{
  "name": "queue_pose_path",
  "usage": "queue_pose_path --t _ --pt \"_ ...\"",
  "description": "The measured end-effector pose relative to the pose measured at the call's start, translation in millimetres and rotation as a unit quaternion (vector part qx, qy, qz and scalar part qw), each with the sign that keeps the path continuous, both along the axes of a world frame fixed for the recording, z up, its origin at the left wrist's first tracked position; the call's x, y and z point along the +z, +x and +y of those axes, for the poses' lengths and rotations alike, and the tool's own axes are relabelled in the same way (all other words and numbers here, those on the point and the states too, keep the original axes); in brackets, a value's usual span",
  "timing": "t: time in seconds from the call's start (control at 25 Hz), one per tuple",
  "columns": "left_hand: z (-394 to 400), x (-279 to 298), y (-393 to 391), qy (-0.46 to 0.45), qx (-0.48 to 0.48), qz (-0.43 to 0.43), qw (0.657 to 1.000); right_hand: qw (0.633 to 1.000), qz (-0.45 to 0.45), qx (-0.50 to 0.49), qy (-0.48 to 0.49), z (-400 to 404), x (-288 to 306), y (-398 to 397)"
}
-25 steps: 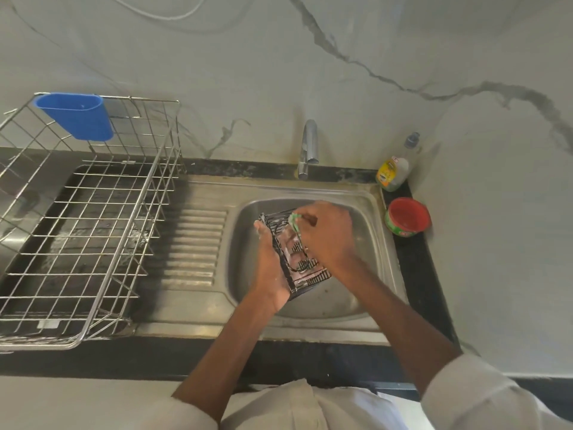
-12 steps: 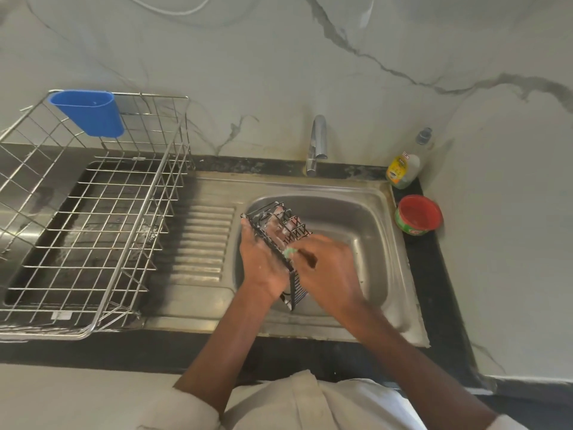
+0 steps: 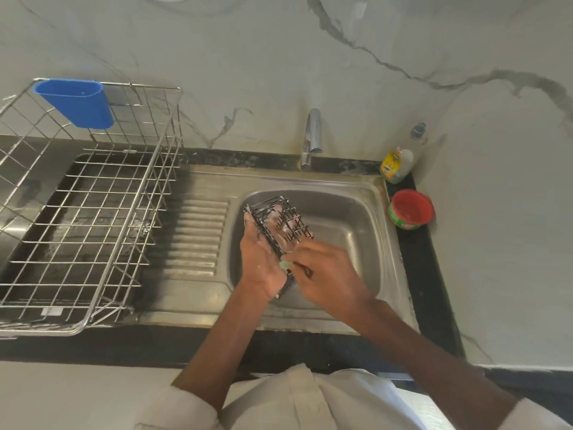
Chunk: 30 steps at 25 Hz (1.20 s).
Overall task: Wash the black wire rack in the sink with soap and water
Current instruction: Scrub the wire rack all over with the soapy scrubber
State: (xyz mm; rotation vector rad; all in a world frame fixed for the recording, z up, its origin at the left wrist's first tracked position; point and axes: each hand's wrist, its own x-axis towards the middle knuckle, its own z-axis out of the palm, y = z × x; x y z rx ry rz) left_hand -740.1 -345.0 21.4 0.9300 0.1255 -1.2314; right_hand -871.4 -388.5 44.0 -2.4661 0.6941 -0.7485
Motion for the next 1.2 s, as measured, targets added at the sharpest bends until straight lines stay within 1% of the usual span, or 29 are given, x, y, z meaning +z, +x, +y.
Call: queue_pose_path --t 0.04,0.12,0.16,0.24,0.28,0.32,0.36,0.44,0.52,0.6,0.72,0.76,0.8,0.88,0.92,0.96,1.04,1.08,1.12,1.2 --pt "-1 1 1 0.011 0.0 -0.014 1.0 1.0 -0.003 -0.022 0.006 0 -3 -4" --pt "-6 2 1 0.006 0.003 -0.027 1.0 0.994 -0.045 -0.085 0.055 0 -1 -3" --pt "-8 3 1 0.0 0.007 -0.029 1.0 0.993 -0.06 -0.082 0.066 1 -2 -1" --pt "-10 1 6 -0.036 0.021 -0.017 0.999 0.995 -0.048 -0.063 0.061 2 -8 -2" --pt "-11 -1 9 -0.043 0.036 0.001 0.998 0.994 -0.035 -0.079 0.063 -2 -9 -7" --pt "-12 -4 11 -0.037 0.048 0.022 0.998 0.989 -0.029 -0.119 0.08 -8 -11 -12" --pt "-13 -5 13 -0.043 0.058 0.045 0.996 0.978 -0.029 -0.172 0.112 -16 -11 -15" --pt "-15 2 14 -0.067 0.092 0.079 0.99 0.944 -0.074 -0.251 0.201 -22 -4 -7" --pt "-17 13 10 -0.072 0.083 0.095 0.989 0.923 -0.14 -0.261 0.247 -20 3 9" --pt "-23 12 3 -0.044 0.076 0.081 0.993 0.907 -0.179 -0.261 0.277 -25 5 19" --pt "-27 10 -12 -0.013 0.049 0.017 0.999 0.889 -0.19 -0.278 0.31 -40 4 20" --pt "-27 9 -11 -0.013 0.041 0.01 0.999 0.892 -0.185 -0.28 0.303 -38 6 21" --pt "-27 10 -7 -0.018 0.036 0.011 0.999 0.906 -0.174 -0.276 0.268 -34 8 23" --pt "-25 14 5 -0.034 0.041 0.047 0.997 0.958 -0.13 -0.219 0.132 -19 7 25" --pt "-25 15 9 -0.042 0.053 0.078 0.995 0.974 -0.111 -0.183 0.073 -13 2 22" --pt "-24 11 13 -0.05 0.07 0.107 0.991 0.98 -0.101 -0.164 0.048 -10 -5 16" --pt "-22 8 14 -0.071 0.094 0.164 0.98 0.973 -0.091 -0.197 0.075 -14 -20 1" --pt "-20 7 12 -0.084 0.099 0.183 0.975 0.966 -0.098 -0.217 0.105 -15 -22 1" --pt "-19 2 11 -0.085 0.103 0.199 0.971 0.962 -0.111 -0.216 0.122 -12 -20 7" --pt "-17 4 11 -0.096 0.087 0.227 0.965 0.972 -0.141 -0.153 0.107 -1 -6 29"
